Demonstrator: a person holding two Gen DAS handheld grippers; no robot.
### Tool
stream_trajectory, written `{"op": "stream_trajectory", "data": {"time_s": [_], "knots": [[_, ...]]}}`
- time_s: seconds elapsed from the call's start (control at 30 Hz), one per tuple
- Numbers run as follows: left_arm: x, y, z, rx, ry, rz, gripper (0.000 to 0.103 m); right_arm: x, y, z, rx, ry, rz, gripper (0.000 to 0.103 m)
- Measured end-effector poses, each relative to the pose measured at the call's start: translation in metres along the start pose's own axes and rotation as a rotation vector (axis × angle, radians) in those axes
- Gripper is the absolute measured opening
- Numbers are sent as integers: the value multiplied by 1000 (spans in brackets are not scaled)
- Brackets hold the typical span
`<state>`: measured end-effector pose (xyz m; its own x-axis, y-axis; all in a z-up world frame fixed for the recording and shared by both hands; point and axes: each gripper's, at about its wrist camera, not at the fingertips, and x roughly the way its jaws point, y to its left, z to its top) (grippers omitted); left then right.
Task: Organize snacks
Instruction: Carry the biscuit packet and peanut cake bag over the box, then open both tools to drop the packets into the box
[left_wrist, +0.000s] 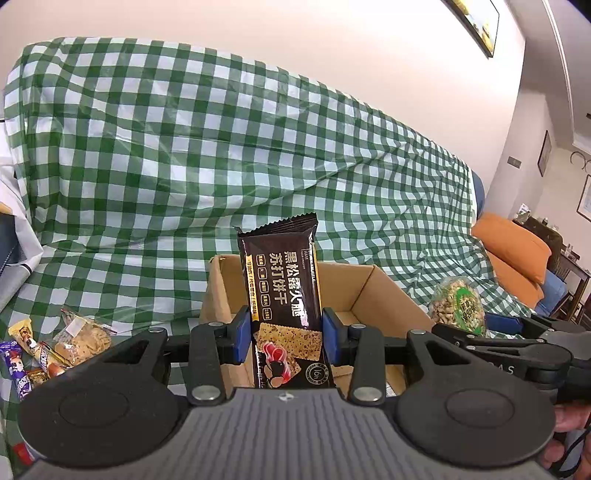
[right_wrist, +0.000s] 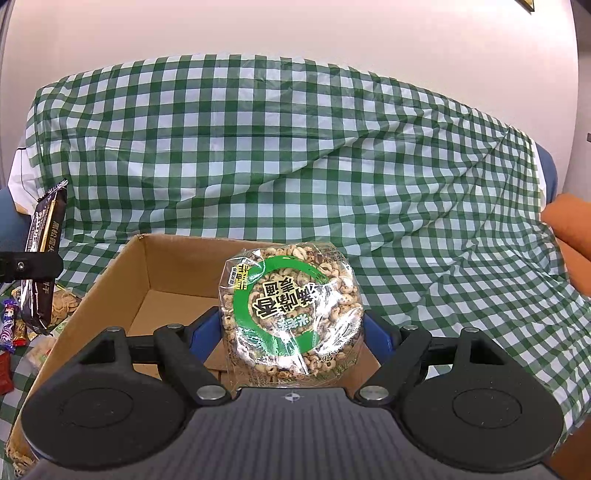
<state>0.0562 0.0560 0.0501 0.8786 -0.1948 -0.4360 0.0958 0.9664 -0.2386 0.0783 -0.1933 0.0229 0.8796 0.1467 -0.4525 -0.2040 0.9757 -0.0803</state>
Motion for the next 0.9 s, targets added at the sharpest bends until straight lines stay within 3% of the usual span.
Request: {"op": "stream_trajectory", "data": {"time_s": [0.9], "knots": [[4, -26, -5, 67, 4, -148, 44, 1, 3, 2, 24, 11, -23, 81]]}}
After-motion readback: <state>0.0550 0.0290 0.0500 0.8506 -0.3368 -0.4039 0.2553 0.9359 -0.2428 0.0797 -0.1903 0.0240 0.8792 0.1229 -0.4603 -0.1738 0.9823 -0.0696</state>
